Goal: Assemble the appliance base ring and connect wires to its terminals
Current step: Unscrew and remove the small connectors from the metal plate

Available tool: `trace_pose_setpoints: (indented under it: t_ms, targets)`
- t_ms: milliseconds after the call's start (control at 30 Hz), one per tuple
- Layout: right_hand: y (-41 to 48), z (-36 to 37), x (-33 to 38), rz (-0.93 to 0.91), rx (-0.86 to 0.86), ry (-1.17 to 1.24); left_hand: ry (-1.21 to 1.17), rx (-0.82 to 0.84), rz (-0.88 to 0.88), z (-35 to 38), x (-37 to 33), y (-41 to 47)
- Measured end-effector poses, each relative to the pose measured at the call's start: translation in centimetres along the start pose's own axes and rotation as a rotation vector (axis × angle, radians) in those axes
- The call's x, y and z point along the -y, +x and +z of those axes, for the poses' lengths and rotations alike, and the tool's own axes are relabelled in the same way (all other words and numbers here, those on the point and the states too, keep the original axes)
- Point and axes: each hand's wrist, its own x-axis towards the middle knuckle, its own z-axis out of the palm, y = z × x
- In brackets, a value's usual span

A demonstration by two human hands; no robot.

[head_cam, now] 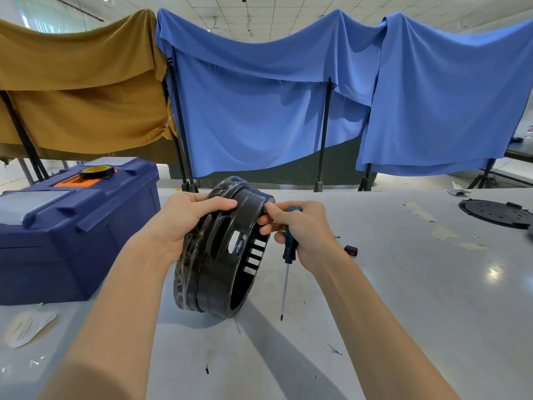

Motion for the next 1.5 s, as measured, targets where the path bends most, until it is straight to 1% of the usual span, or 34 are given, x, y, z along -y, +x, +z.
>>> trace_pose_setpoints:
  t_ms: [200, 333, 600, 800, 967, 1067, 1200, 1267, 1333, 1433, 1500]
  targets:
    - [0.2, -0.1, 0.1, 0.038, 0.015, 0.097, -0.005, 0.025, 0.006, 0.0, 0.1, 0.1]
    - [0.3, -0.2, -0.3, 0.096, 0.026, 0.156, -0.026, 0.036, 0.01, 0.2, 0.2, 0.3]
    - [0.7, -0.7, -1.0, 0.165, 0.078, 0.331, -0.01, 0.048, 0.004, 0.3, 0.4, 0.6]
    - [0.9, -0.7, -1.3, 0.212, 0.089, 0.403, -0.007, 0.056, 0.002, 0.2, 0.6, 0.6]
    - [0.8, -0.6, -1.4, 0.294, 0.104, 0.531, -0.01, 0.055, 0.012, 0.2, 0.8, 0.7]
    - [0.5, -0.2, -1.7, 0.249, 0.094, 0.534, -0.016, 0.057, 0.014, -0.2, 1.0, 0.7]
    - [0.3, 0.6, -1.9, 0.115, 0.046, 0.43, -0.041, 0.074, 0.012, -0.9, 1.4, 0.6]
    - [0.3, 0.9, -1.8, 0.084, 0.03, 0.402, -0.045, 0.072, 0.017, -1.1, 1.5, 0.6]
    - [0.4, 1.2, -1.7, 0.121, 0.05, 0.448, -0.042, 0.073, 0.016, -1.2, 1.6, 0.6]
    - [0.4, 1.3, -1.9, 0.225, 0.102, 0.59, -0.041, 0.068, 0.014, -0.8, 1.5, 0.6]
    - [0.3, 1.3, -2.1, 0.246, 0.107, 0.636, -0.05, 0.056, 0.025, -0.4, 1.4, 0.5]
